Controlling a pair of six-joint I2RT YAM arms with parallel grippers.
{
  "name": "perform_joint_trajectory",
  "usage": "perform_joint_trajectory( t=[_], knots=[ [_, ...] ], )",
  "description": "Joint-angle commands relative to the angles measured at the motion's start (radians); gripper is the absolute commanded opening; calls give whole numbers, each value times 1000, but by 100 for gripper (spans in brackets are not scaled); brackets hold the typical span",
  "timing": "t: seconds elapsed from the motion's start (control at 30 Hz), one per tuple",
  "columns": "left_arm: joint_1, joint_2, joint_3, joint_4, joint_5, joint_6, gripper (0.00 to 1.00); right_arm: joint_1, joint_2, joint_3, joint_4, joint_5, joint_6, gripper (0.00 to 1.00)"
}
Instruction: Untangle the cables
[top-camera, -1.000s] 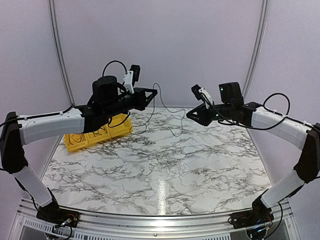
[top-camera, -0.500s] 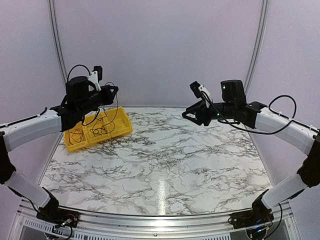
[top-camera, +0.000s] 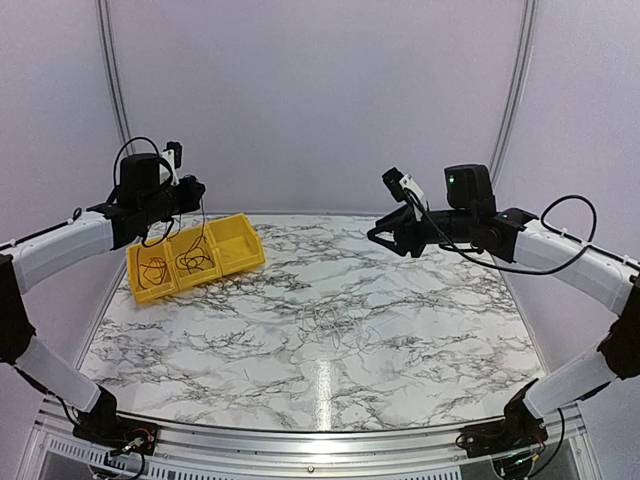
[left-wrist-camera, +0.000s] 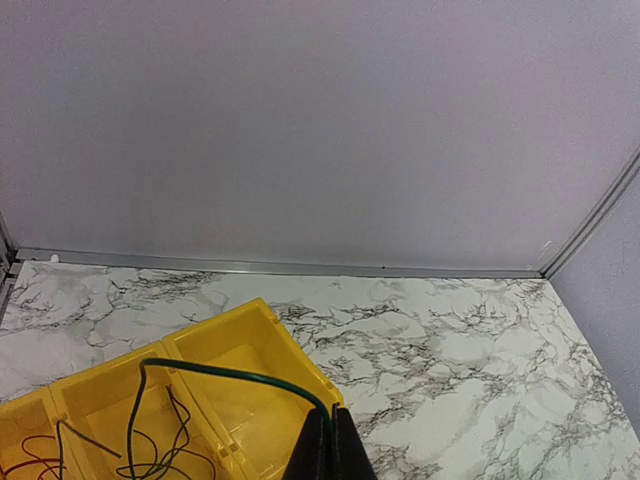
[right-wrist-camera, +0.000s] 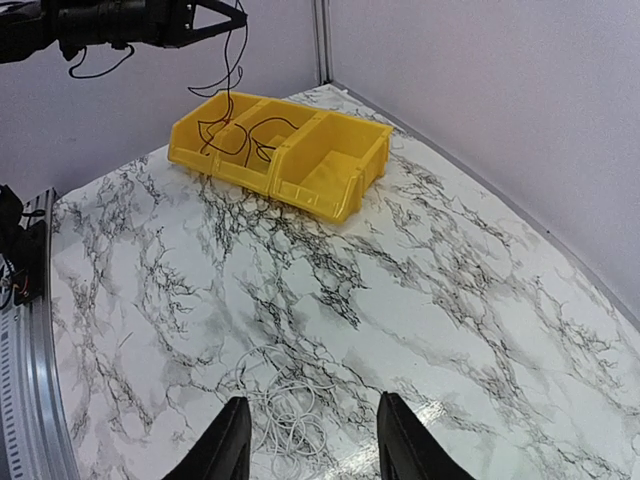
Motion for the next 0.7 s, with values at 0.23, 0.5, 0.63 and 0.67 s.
perform_joint_trajectory(
  t=[0.23, 0.5, 0.63, 0.67],
  knots=[
    [81, 138, 84, 16, 114, 31, 0, -4, -21, 4, 6, 36, -31, 44],
    [118, 250, 129, 43, 170, 29, 0, -4, -29, -5, 1, 51, -48, 44],
    [143, 296, 138, 54, 190, 30, 0, -5, -34, -12, -2, 57, -53, 44],
    [151, 308, 140, 57, 198, 30, 0, -4, -35, -14, -3, 58, -55, 44]
  ],
)
